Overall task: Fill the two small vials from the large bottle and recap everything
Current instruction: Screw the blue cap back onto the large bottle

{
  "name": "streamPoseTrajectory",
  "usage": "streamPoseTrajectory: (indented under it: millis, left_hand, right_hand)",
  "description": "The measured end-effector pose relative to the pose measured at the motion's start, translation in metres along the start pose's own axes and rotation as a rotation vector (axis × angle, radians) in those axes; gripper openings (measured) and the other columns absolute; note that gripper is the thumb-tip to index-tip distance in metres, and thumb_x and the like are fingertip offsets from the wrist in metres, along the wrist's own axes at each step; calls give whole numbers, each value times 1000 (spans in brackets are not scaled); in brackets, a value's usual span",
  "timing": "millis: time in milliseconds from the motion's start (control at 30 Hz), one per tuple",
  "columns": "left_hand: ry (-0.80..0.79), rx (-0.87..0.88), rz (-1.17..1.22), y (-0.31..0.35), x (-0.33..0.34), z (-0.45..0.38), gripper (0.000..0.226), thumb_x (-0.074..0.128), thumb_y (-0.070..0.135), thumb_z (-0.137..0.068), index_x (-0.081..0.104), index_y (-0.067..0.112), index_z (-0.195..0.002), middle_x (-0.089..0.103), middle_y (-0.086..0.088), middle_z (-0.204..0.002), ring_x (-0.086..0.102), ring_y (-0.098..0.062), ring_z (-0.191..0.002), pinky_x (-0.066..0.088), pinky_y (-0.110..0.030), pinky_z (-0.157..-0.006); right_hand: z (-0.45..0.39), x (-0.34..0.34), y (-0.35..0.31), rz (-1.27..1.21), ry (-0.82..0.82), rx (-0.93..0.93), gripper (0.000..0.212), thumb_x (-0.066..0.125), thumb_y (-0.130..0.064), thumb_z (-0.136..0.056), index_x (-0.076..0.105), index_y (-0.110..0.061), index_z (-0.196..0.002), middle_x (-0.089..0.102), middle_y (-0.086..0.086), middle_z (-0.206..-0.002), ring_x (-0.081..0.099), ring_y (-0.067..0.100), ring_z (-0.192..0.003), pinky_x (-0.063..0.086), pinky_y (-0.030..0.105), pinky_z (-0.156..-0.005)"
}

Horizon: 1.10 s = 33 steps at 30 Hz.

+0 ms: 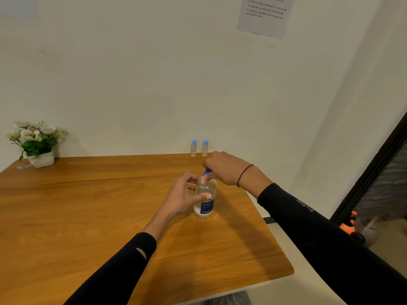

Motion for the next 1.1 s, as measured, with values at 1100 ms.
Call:
streamPoseTrajectory:
  millis: [1100]
  left_hand:
    - [-3,20,20,-3,2,-1,62,97,38,-70,63,27,-120,65,14,-123,67,-9,-107,53,-24,-78]
  right_hand:
    - [16,11,9,-183,78,2,51,67,-55,-94,62,-16,-125,66,7,-121,62,24,-99,53,33,-81]
Point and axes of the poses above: each hand's wrist, its own z-axis away from the middle knuckle, its own x-axis out of the palm, y = z × x, the point moved 1 cm from there along -z, towards the middle knuckle
